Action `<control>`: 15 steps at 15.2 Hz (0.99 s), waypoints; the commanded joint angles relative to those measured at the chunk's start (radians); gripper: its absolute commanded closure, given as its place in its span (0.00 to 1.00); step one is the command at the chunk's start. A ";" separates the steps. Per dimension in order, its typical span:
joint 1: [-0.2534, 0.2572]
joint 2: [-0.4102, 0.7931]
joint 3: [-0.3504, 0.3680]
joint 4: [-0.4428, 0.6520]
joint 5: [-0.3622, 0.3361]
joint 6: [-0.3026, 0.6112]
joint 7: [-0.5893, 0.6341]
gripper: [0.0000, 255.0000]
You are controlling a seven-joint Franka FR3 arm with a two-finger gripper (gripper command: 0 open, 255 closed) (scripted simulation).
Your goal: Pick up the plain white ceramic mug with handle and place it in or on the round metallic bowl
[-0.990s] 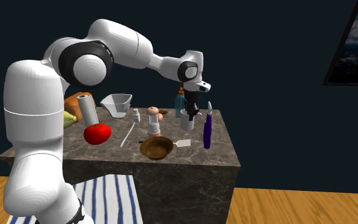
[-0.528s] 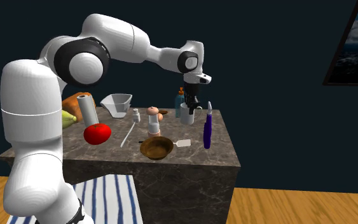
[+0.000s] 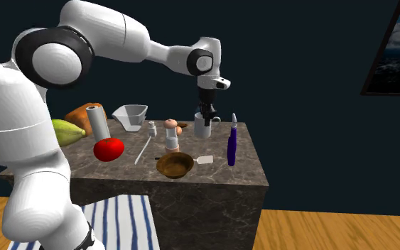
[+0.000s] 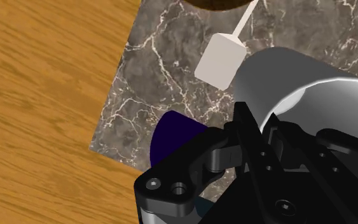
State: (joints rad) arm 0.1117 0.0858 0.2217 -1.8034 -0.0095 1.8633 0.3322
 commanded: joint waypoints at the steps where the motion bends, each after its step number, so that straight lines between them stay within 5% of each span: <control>1: -0.006 -0.084 -0.002 -0.089 0.019 0.007 -0.013 1.00; 11: -0.013 -0.482 -0.048 -0.443 0.087 -0.033 -0.098 1.00; 15: -0.012 -0.475 -0.045 -0.491 0.088 0.022 -0.099 1.00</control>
State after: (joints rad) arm 0.0989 -0.3865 0.1760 -2.2786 0.0772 1.8721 0.2336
